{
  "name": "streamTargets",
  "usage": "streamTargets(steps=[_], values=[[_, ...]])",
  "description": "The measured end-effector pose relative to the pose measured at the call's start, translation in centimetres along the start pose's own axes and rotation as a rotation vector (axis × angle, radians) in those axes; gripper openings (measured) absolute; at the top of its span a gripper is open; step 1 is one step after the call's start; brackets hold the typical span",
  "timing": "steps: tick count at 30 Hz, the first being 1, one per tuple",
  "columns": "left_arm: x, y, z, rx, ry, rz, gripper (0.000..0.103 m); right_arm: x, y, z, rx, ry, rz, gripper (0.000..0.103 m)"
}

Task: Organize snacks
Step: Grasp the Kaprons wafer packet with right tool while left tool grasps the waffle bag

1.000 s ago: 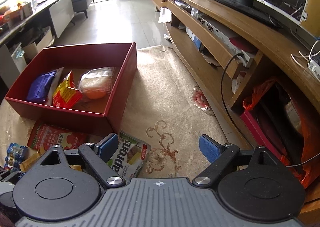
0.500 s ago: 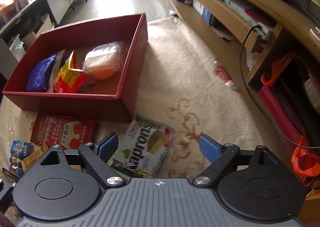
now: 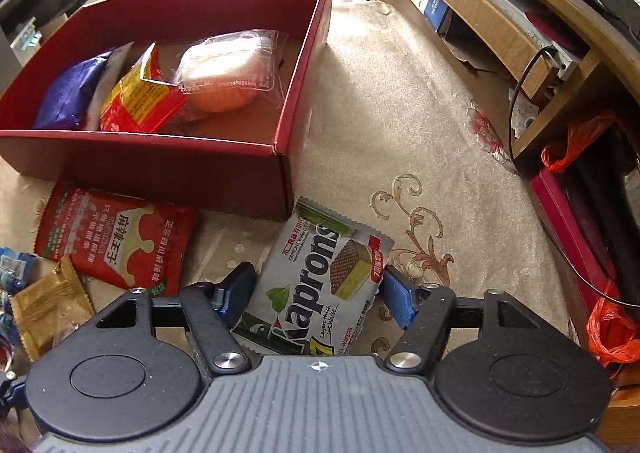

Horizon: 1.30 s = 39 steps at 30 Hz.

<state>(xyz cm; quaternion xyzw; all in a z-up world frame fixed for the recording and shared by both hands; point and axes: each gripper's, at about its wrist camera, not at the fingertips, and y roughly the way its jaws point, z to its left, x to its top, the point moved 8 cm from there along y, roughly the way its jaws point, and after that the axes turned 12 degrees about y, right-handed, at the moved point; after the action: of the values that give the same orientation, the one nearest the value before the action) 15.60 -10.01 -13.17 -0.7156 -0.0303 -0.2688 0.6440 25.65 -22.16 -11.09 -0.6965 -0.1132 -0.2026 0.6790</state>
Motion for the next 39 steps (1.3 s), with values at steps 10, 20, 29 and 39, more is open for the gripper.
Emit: streamTargets(steps=[10, 20, 29, 39], values=[[-1.1, -1.6, -0.4, -0.015, 0.057, -0.008, 0.067, -3.6, -2.5, -1.2, -0.001, -0.058, 0.030, 0.068], [-1.6, -1.0, -0.2, -0.008, 0.083, 0.025, 0.076, -6.2, -2.9, -1.7, -0.006, -0.093, 0.052, 0.075], [-1.4, -0.5, -0.8, 0.020, 0.135, 0.026, 0.081, -6.0, -1.7, -3.3, -0.020, -0.041, 0.056, 0.096], [-1.7, -0.5, -0.9, 0.024, 0.159, 0.023, 0.084, -6.2, -0.7, -3.9, 0.007, 0.005, 0.089, 0.103]])
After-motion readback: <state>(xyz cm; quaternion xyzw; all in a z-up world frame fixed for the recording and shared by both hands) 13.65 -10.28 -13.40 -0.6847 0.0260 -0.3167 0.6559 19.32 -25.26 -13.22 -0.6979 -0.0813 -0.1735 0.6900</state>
